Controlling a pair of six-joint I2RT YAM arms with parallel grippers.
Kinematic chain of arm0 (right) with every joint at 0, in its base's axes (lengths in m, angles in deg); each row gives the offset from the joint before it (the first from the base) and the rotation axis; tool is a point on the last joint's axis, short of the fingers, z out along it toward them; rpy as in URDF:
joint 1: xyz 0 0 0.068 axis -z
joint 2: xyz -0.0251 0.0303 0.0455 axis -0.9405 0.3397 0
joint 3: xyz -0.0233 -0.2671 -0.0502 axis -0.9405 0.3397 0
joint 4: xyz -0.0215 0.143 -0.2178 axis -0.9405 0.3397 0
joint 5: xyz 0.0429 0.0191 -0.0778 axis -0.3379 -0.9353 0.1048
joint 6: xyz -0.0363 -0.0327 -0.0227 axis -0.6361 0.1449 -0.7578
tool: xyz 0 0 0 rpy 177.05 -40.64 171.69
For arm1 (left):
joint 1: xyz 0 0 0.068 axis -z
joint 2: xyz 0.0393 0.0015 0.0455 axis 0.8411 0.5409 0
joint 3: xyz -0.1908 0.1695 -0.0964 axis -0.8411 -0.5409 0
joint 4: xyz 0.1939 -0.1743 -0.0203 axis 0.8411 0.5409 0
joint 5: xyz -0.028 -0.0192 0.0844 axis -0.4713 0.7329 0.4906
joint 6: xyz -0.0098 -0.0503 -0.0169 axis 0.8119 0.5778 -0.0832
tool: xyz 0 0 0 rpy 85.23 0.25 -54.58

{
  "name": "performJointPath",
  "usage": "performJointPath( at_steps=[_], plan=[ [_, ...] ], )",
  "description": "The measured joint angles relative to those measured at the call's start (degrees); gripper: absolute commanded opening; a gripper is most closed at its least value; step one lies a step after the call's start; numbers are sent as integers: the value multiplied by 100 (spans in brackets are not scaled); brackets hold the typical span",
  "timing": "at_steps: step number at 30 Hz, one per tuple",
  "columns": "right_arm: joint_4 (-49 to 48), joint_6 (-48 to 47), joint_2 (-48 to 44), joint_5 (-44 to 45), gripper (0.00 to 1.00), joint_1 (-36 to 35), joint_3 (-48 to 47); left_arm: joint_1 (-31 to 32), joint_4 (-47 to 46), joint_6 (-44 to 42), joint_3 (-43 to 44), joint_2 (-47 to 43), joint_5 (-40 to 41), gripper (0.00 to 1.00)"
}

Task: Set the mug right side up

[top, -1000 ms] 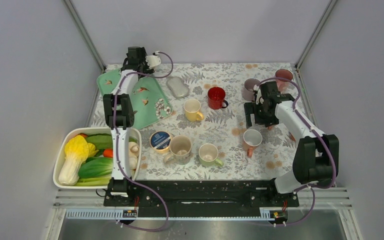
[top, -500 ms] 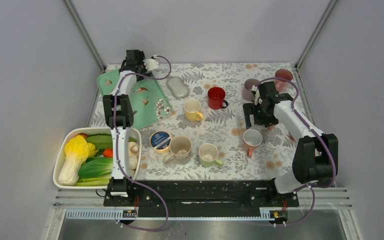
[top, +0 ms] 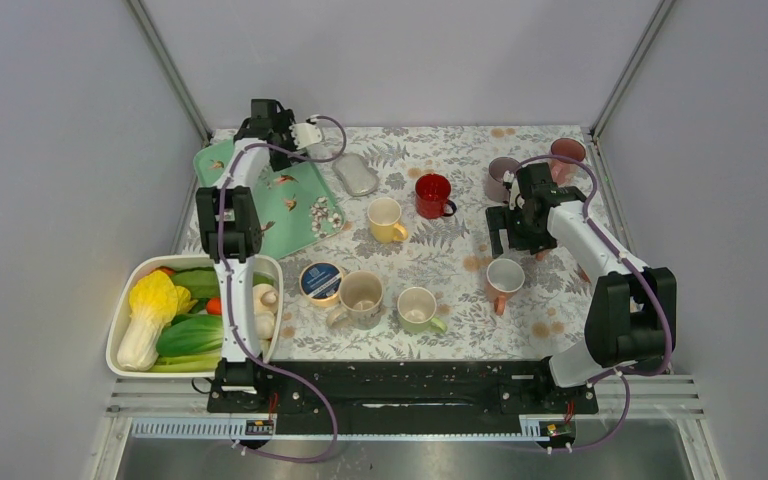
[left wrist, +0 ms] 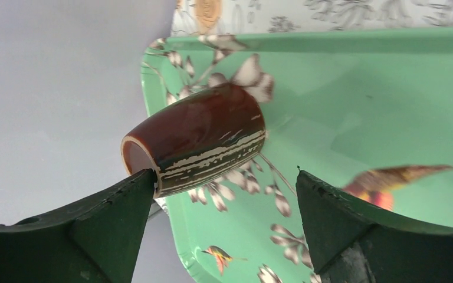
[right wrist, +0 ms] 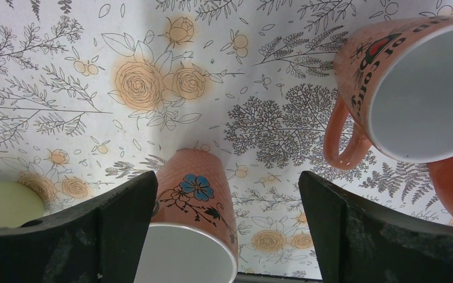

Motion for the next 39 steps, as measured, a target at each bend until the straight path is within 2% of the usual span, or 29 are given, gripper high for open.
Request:
performJointPath(
  at_steps=[14,19,24,27,30,32,36,39],
  plan=[
    [0,-17,0,-2,99,-11,-2,420,763,22,-2164,-1766,-168,86],
    [0,-17,0,-7,99,-50,-2,542,1582,479,-2380,-2223,-455,99],
    [0,-17,0,-7,99,-68,-4,551,2326,1458,-1803,-2332,-704,99],
    [0,-20,0,-9,99,-76,-4,540,2326,2017,-1375,-2347,-713,99],
    [0,-20,0,-11,99,-87,-4,522,2273,2159,-1196,-2328,-713,99],
    [2,-22,0,-11,99,-94,-4,507,2334,2197,-885,-2133,-706,99],
    [4,-35,0,-13,100,-116,-4,494,2376,2540,297,-1237,-538,99],
    [4,-37,0,-15,99,-118,-4,487,2275,2765,378,-907,-358,99]
  ],
)
